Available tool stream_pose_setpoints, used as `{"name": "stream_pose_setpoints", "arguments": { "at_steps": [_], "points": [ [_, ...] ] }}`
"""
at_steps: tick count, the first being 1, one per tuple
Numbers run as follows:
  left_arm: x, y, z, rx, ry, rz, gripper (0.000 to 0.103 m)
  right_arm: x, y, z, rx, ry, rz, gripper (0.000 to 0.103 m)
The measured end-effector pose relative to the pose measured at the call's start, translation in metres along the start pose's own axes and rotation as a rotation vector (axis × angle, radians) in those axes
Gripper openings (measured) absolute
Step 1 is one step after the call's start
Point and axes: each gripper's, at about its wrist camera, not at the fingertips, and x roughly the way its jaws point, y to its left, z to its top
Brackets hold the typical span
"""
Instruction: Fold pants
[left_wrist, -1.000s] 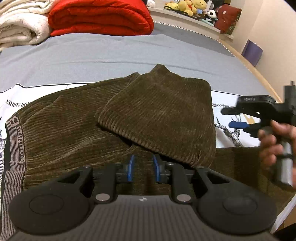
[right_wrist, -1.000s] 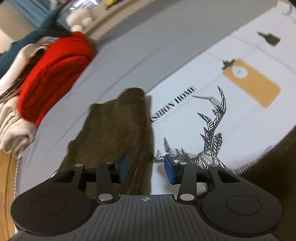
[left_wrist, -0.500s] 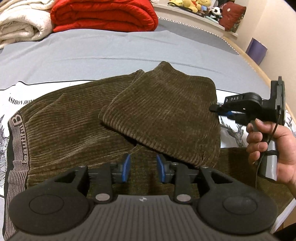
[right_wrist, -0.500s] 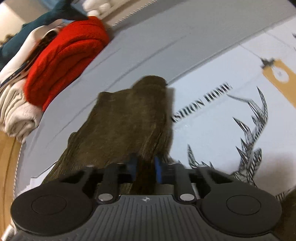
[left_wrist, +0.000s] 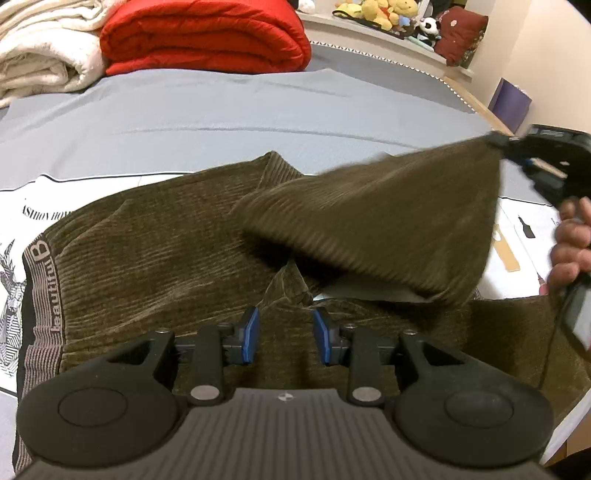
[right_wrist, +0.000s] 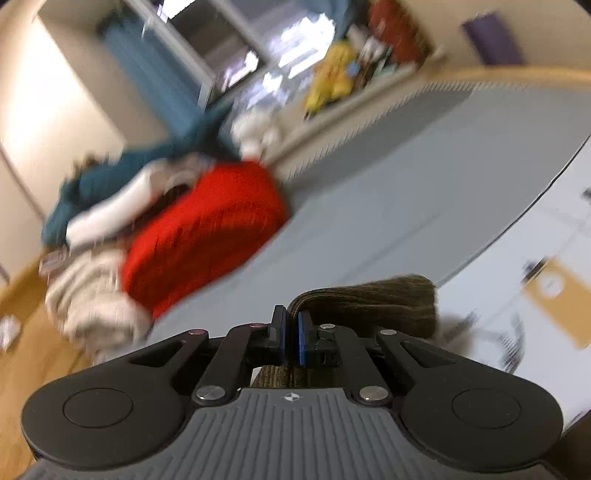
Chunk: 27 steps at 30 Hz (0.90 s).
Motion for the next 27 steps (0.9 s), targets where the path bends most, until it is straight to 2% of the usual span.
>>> {"name": "stream_pose_setpoints", "arguments": {
  "at_steps": [3,5,8,10,13,15,18,20,21,22,25,27],
  "points": [
    [-0.001,-0.001,0.001,-0.004,0.004,-0.003,0.036,-0.022,-0.019,0.018,0.031,-0.115,-0.087,0.006],
    [-0.001,-0.002,0.002,-0.009,0.004,-0.004,0.036,-0.038,-0.040,0.031,0.041,-0.213,-0.180,0.005],
    [0.001,-0.002,0.004,-0.020,0.011,-0.012,0.036,-0.058,-0.072,0.046,-0.013,-0.369,-0.410,0.005],
    [0.003,-0.003,0.006,-0.026,0.018,-0.018,0.036,-0.059,-0.101,0.052,-0.004,-0.351,-0.510,0.006],
    [0.008,-0.003,0.013,-0.035,0.032,-0.029,0.037,-0.042,-0.142,0.053,0.028,-0.172,-0.608,0.007],
    [0.016,-0.004,0.018,-0.027,0.050,-0.037,0.038,-0.035,-0.165,0.051,0.108,-0.076,-0.602,0.011],
    [0.036,-0.007,0.027,-0.002,0.096,-0.062,0.045,-0.033,-0.194,0.048,0.273,-0.033,-0.554,0.015],
    [0.049,-0.010,0.031,0.026,0.104,-0.083,0.053,-0.033,-0.211,0.046,0.369,-0.035,-0.537,0.039],
    [0.055,-0.012,0.033,0.042,0.108,-0.093,0.060,-0.035,-0.219,0.046,0.412,-0.043,-0.534,0.045],
    [0.062,-0.014,0.034,0.057,0.121,-0.103,0.062,-0.036,-0.222,0.044,0.444,-0.052,-0.525,0.051],
    [0.078,-0.017,0.038,0.080,0.143,-0.137,0.062,-0.038,-0.240,0.043,0.547,-0.073,-0.463,0.051],
    [0.088,-0.018,0.039,0.081,0.158,-0.149,0.062,-0.040,-0.250,0.045,0.587,-0.094,-0.453,0.052]
  ]
}}
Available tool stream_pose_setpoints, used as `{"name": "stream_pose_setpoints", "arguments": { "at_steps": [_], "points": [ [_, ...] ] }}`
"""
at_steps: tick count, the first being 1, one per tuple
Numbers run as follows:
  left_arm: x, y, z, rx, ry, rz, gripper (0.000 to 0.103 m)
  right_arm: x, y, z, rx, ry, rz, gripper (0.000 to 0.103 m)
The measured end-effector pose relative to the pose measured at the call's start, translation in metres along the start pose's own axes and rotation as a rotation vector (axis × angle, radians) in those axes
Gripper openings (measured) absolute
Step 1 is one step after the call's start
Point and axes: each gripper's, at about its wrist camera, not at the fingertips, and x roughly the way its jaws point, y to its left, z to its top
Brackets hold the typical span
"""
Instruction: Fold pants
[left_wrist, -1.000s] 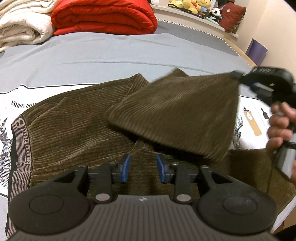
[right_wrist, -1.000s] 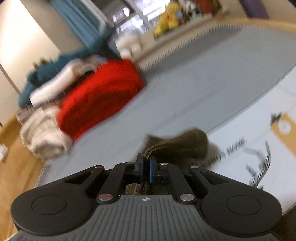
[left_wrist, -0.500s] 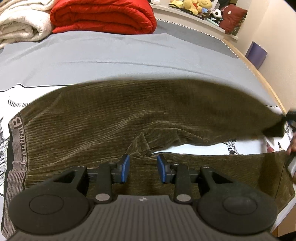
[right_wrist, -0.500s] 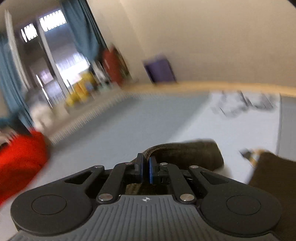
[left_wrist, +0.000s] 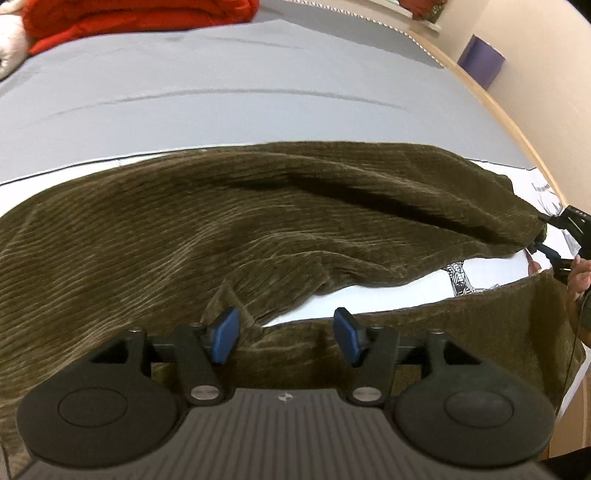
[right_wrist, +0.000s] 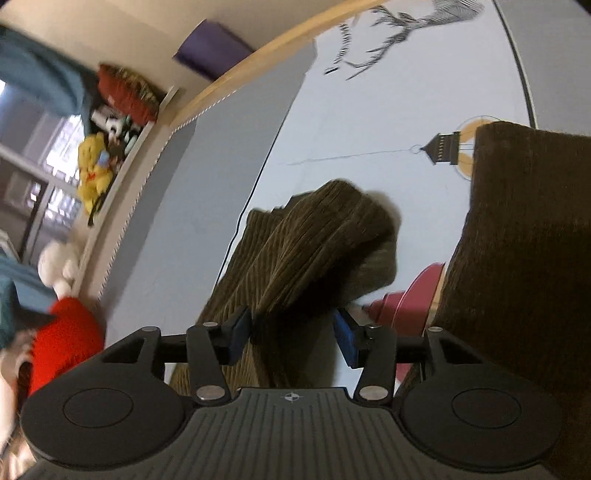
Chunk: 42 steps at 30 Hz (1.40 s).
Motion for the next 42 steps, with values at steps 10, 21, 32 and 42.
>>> {"name": "stream_pose_setpoints", "arguments": {
  "at_steps": [10,21,32,42],
  "points": [
    [0.046,-0.020,0.010,0.132,0.032,0.078,0.067,0.015,-0.028,0.029,0.062,0.018,0.025,0.054],
    [0.036,0.003,0.012,0.175,0.052,0.152,0.013,0.015,-0.010,0.043,-0.003,-0.080,0.065,0.008],
    [0.020,0.017,0.014,0.221,0.108,0.078,0.011,-0.018,0.021,0.024,-0.244,-0.230,-0.203,0.006],
    [-0.003,0.027,0.019,0.205,0.124,-0.036,0.019,-0.015,0.001,0.021,-0.187,-0.130,-0.359,0.009]
  ]
}}
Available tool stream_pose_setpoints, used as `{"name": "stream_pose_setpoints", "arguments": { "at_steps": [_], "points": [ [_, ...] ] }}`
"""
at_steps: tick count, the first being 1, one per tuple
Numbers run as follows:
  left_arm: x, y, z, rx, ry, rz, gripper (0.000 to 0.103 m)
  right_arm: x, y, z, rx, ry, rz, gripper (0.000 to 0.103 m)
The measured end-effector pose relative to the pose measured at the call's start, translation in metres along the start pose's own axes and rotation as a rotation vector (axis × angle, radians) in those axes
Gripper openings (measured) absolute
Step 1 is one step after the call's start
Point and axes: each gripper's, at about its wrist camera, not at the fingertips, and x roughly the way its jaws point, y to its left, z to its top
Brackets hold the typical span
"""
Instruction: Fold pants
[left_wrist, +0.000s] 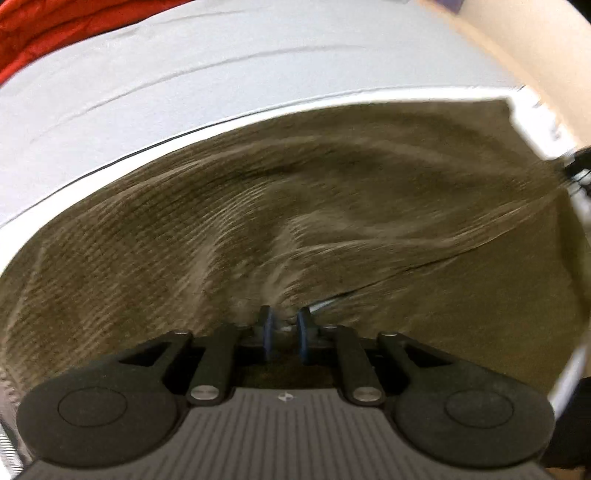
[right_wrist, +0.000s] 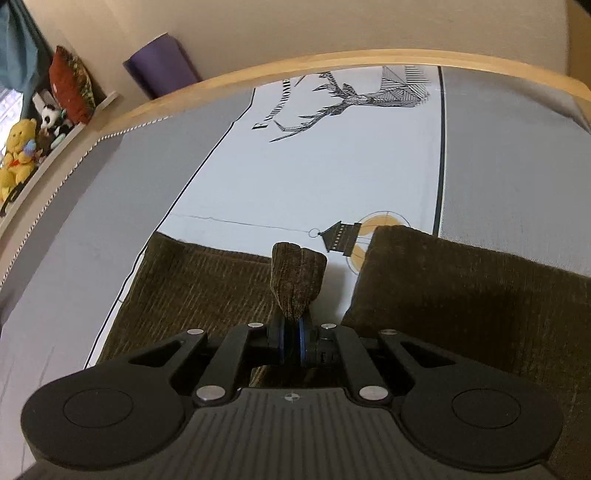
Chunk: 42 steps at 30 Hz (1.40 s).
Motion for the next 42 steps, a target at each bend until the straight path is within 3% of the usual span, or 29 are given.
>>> {"name": "stream_pose_setpoints", "arguments": {
  "at_steps": [2,4,6,8,11,16,19,23,27,31,34,37,39,42],
  "points": [
    [-0.017,0.006,0.001,-0.045,-0.058,-0.102,0.025,-0.005,-0.001,0.002,0.002,-0.004,-0.022,0.017],
    [-0.027,0.016,0.003,-0.116,-0.126,-0.142,0.025,-0.012,0.004,0.005,-0.015,-0.046,-0.057,0.026],
    [-0.023,0.027,0.001,-0.187,-0.145,-0.159,0.025,-0.023,0.011,0.005,-0.062,-0.131,-0.100,0.033],
    [-0.002,0.035,-0.002,-0.228,-0.102,-0.126,0.021,-0.032,0.016,0.006,-0.088,-0.181,-0.085,0.040],
    [0.035,0.041,-0.014,-0.214,0.018,-0.053,0.018,-0.045,0.025,0.005,-0.126,-0.198,0.017,0.040],
    [0.029,0.024,-0.015,-0.108,0.053,0.029,0.018,-0.084,0.050,0.002,-0.192,-0.215,0.183,0.040],
    [0.022,0.016,-0.015,-0.101,0.024,0.052,0.018,-0.111,0.074,-0.006,-0.278,-0.185,0.278,0.040],
    [-0.022,0.018,-0.015,-0.153,-0.079,0.019,0.021,-0.172,0.102,-0.028,-0.429,-0.157,0.479,0.040],
    [-0.083,0.023,-0.025,-0.169,-0.148,0.007,0.027,-0.230,0.105,-0.065,-0.574,-0.127,0.631,0.043],
    [-0.136,0.030,-0.058,-0.079,-0.154,0.112,0.033,-0.257,0.098,-0.115,-0.706,0.015,0.720,0.043],
    [-0.152,0.040,-0.102,-0.028,-0.136,0.166,0.041,-0.269,0.089,-0.154,-0.801,0.088,0.745,0.043],
    [-0.136,0.064,-0.148,-0.054,-0.092,0.198,0.042,-0.267,0.073,-0.190,-0.906,0.102,0.746,0.043],
    [-0.113,0.087,-0.172,-0.107,0.026,0.212,0.038,-0.260,0.070,-0.214,-0.990,0.143,0.655,0.043],
    [-0.107,0.109,-0.186,-0.104,0.056,0.268,0.037,-0.252,0.069,-0.218,-1.034,0.146,0.602,0.043]
  ]
}}
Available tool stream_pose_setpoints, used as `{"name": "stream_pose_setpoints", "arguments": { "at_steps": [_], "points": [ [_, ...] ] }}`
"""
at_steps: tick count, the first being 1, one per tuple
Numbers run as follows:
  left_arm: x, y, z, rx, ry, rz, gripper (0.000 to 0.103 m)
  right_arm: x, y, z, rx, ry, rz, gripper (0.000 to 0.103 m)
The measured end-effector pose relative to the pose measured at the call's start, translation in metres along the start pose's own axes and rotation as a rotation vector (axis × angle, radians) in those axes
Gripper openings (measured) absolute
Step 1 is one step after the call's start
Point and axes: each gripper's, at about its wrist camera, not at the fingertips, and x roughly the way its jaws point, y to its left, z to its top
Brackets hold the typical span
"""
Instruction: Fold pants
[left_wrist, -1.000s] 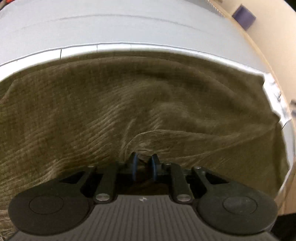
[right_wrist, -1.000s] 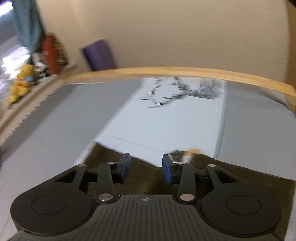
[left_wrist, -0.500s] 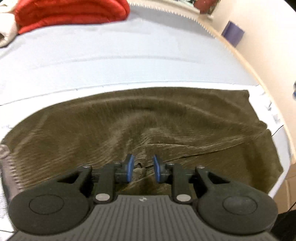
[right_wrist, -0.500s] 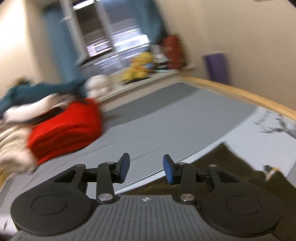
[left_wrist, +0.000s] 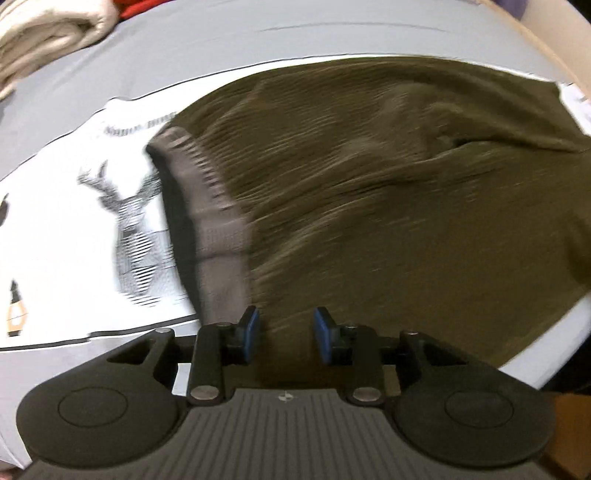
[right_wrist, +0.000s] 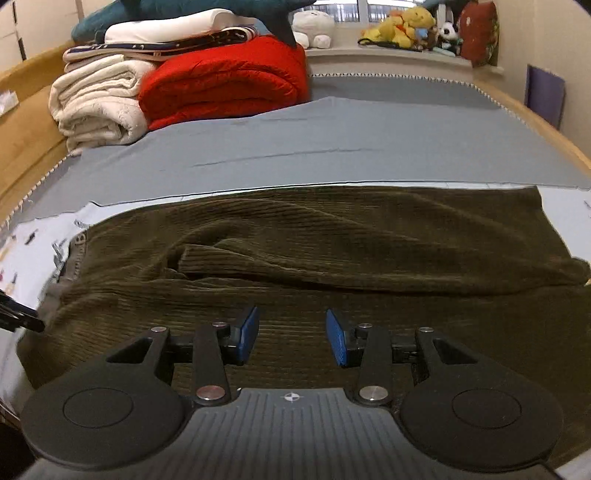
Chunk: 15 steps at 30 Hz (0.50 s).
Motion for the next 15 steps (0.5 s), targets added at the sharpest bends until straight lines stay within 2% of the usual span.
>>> {"name": "stream_pose_setpoints", "arguments": {
  "at_steps": [3,4,5,7,9,11,15],
  "points": [
    [0.020,0.016,-0.016,0.030,0.084,0.024,0.035,0.000,-0.004,-0.005,0.001,-0.004,-0.039,0.043],
    [0.029,0.019,-0.024,0.064,0.129,0.066,0.044,0.001,-0.007,-0.004,0.012,-0.003,-0.051,0.043],
    [0.029,0.028,-0.030,0.061,0.134,0.074,0.060,0.001,-0.012,-0.002,0.032,-0.003,-0.062,0.043],
    [0.028,0.040,-0.029,-0.007,0.145,0.044,0.060,0.000,-0.014,-0.006,0.068,-0.006,-0.068,0.043],
    [0.024,0.040,-0.032,-0.011,0.142,0.048,0.059,0.003,-0.017,-0.004,0.102,-0.009,-0.071,0.043],
    [0.016,0.035,-0.030,0.003,0.117,0.048,0.052,0.008,-0.020,-0.006,0.111,-0.011,-0.075,0.043],
    [0.000,0.037,-0.022,-0.064,0.033,0.017,0.052,0.016,-0.017,-0.008,0.087,-0.001,-0.097,0.043]
  ]
}}
